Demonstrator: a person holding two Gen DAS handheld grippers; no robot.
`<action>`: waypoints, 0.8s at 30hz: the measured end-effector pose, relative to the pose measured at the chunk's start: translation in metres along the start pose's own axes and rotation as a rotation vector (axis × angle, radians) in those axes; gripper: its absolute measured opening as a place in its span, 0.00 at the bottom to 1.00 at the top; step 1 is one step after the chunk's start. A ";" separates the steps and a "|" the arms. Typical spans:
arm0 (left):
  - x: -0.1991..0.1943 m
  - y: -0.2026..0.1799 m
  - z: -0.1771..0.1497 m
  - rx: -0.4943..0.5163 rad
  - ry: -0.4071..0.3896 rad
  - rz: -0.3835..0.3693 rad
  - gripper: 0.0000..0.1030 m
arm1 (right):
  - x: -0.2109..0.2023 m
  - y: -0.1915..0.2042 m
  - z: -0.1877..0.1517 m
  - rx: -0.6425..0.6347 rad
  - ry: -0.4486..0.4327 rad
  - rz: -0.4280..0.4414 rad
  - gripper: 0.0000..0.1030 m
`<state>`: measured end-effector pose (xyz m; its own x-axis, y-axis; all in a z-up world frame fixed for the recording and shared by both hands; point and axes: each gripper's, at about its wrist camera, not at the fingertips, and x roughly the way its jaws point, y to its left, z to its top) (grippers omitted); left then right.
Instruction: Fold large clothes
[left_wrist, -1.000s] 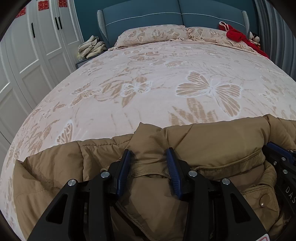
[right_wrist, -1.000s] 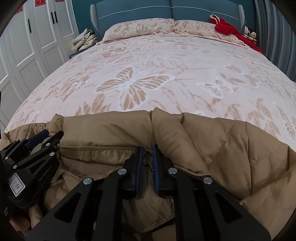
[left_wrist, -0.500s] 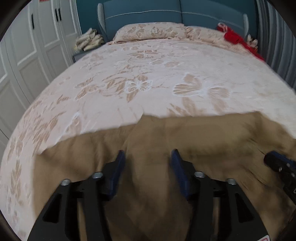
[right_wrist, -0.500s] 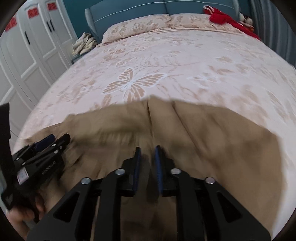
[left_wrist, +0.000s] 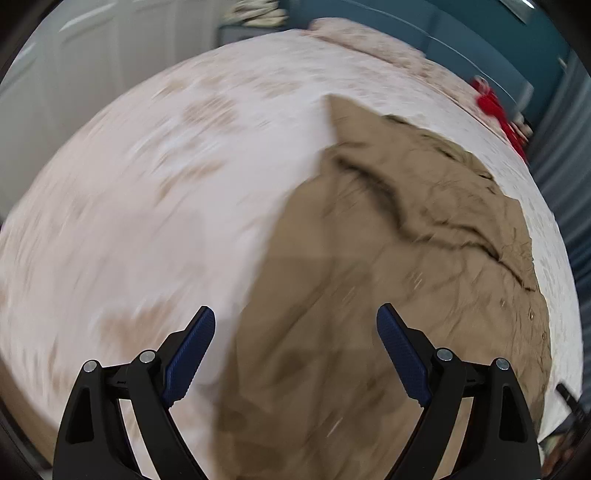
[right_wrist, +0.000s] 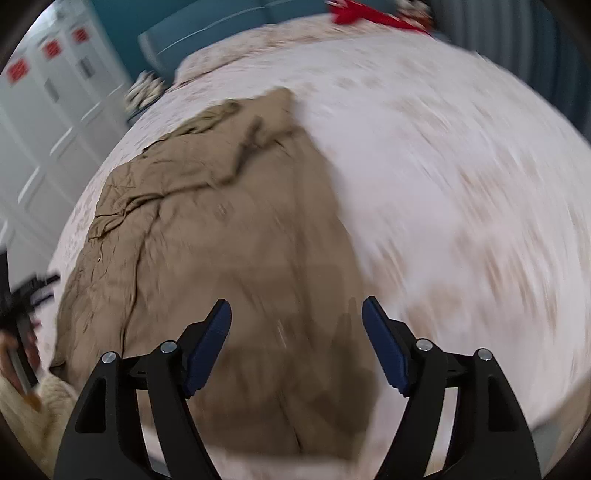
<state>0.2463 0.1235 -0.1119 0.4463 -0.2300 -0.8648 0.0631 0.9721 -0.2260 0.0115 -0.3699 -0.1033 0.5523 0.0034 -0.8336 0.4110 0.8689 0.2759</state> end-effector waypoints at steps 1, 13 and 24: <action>-0.002 0.007 -0.006 -0.015 0.005 0.002 0.84 | -0.003 -0.006 -0.009 0.029 0.002 0.001 0.69; 0.015 0.034 -0.052 -0.202 0.065 -0.066 0.84 | 0.010 -0.028 -0.059 0.284 0.063 0.122 0.71; 0.009 0.019 -0.074 -0.086 0.097 -0.096 0.32 | 0.005 -0.014 -0.064 0.202 0.049 0.078 0.10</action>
<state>0.1855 0.1370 -0.1572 0.3535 -0.3293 -0.8755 0.0228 0.9387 -0.3439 -0.0379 -0.3510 -0.1417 0.5541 0.0953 -0.8270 0.5079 0.7484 0.4266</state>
